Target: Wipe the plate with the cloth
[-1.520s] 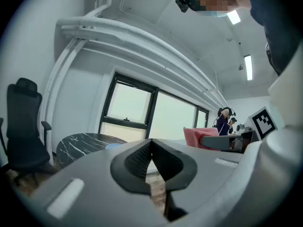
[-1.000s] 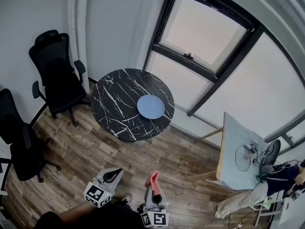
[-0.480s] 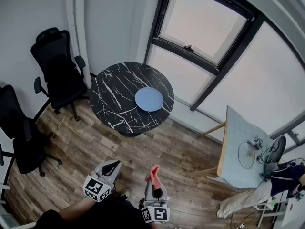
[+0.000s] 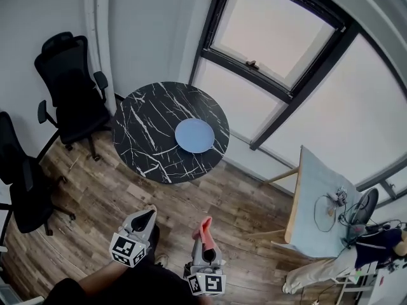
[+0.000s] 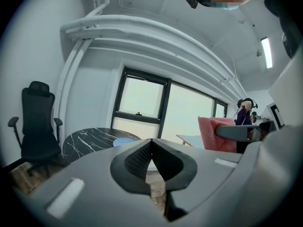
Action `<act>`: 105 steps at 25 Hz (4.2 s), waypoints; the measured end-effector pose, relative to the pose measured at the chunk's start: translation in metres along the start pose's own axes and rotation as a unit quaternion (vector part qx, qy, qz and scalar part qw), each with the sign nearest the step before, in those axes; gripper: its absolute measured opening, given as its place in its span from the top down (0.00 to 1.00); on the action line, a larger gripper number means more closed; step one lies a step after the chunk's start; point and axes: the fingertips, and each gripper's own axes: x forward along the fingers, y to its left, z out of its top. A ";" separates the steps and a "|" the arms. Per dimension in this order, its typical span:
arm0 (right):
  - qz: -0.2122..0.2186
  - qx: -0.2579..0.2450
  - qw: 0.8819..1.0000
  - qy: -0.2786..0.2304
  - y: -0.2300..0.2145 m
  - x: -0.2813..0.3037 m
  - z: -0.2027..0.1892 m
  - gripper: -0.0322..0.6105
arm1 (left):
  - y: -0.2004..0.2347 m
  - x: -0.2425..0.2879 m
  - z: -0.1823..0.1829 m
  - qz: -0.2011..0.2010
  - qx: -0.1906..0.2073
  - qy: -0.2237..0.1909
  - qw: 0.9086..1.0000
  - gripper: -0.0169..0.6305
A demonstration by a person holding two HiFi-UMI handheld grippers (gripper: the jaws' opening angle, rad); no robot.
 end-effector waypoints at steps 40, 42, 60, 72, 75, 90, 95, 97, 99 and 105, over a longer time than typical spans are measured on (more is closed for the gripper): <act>-0.039 -0.041 0.994 0.093 -0.047 0.394 0.011 0.93 | 0.262 0.281 0.032 -0.029 -0.122 0.091 0.988 0.86; -0.036 -0.039 0.994 0.095 -0.052 0.398 0.009 0.93 | 0.263 0.280 0.027 -0.020 -0.130 0.095 0.987 0.85; 0.034 -0.012 0.990 0.138 -0.167 0.501 -0.020 0.93 | 0.257 0.373 -0.017 0.061 -0.144 0.152 0.976 0.77; 0.047 0.025 0.973 0.226 -0.228 0.560 -0.098 0.93 | 0.280 0.450 -0.083 0.133 -0.189 0.211 0.950 0.73; 0.047 0.032 0.966 0.253 -0.237 0.573 -0.123 0.93 | 0.286 0.457 -0.102 0.152 -0.206 0.226 0.940 0.71; -0.058 0.008 0.922 0.383 -0.263 0.597 -0.226 0.93 | 0.287 0.471 -0.181 0.148 -0.255 0.278 0.914 0.72; -0.104 0.013 0.906 0.409 -0.273 0.600 -0.248 0.94 | 0.289 0.475 -0.195 0.145 -0.260 0.289 0.910 0.82; -0.111 0.024 0.902 0.416 -0.276 0.602 -0.256 0.94 | 0.290 0.477 -0.199 0.143 -0.263 0.292 0.908 0.85; -0.116 0.032 0.899 0.421 -0.278 0.603 -0.262 0.94 | 0.291 0.478 -0.201 0.143 -0.266 0.294 0.907 0.86; -0.134 0.046 0.889 0.435 -0.285 0.606 -0.278 0.94 | 0.293 0.484 -0.200 0.143 -0.270 0.288 0.908 0.90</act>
